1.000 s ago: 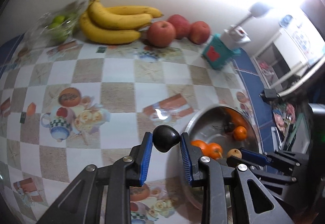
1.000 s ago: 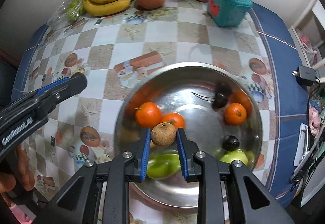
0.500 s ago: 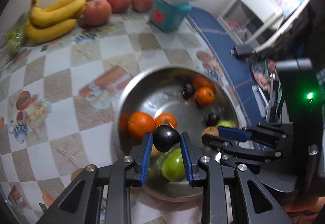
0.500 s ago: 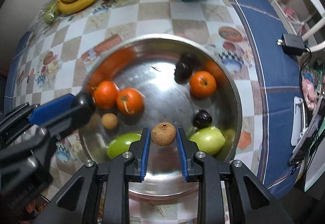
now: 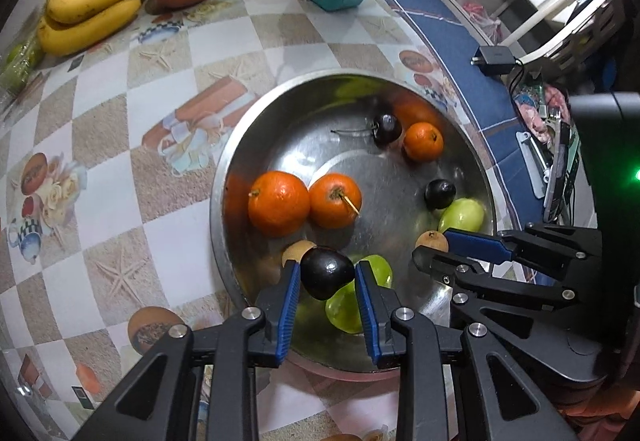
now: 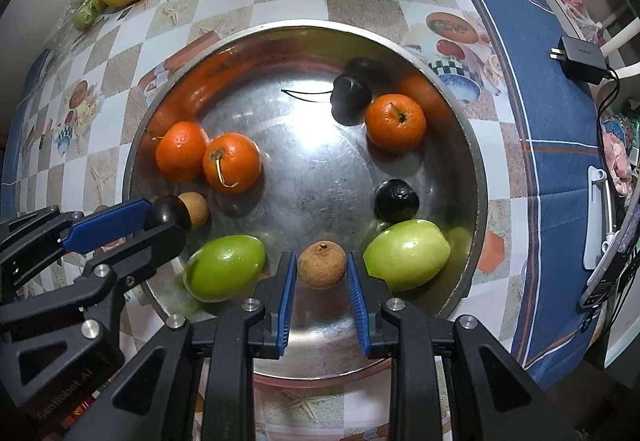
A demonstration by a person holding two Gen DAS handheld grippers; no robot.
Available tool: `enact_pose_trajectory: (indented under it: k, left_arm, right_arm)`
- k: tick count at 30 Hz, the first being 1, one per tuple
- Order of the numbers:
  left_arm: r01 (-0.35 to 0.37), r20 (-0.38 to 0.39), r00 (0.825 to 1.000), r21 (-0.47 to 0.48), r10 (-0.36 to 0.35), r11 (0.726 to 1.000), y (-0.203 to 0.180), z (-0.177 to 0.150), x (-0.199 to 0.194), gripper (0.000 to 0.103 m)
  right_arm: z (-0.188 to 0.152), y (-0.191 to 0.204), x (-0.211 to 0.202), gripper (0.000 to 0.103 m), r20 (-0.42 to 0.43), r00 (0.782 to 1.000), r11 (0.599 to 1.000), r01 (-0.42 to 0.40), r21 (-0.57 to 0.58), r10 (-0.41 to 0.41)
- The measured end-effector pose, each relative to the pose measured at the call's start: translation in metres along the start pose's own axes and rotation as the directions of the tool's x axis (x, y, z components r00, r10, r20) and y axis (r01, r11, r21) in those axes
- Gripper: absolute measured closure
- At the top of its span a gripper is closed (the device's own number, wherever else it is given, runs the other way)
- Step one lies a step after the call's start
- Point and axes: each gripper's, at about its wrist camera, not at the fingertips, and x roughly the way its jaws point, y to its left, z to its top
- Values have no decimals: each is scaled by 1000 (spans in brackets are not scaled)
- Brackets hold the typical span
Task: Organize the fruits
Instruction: 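Carry the dark plum and brown kiwi with both tools over the basin, then lower the plum and kiwi into the basin and open both tools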
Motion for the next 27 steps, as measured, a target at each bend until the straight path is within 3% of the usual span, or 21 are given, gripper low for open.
enact_pose_trajectory:
  k: [10, 23, 26, 27]
  left_arm:
    - [-18, -27, 999, 10, 18, 1000, -3, -1, 6, 71]
    - [0, 35, 999, -25, 1, 1000, 8, 0, -17, 70]
    - [-16, 51, 999, -44, 18, 999, 16, 0, -23, 61]
    - [-24, 58, 998, -54, 27, 998, 20, 0, -26, 53]
  right_arm:
    - [2, 11, 4, 76, -5, 1000, 1000, 13, -5, -13]
    - [10, 17, -14, 75, 28, 999, 1000, 22, -5, -22]
    - [12, 15, -16, 75, 33, 999, 1000, 21, -5, -20]
    - [13, 15, -17, 75, 34, 999, 1000, 21, -5, -21]
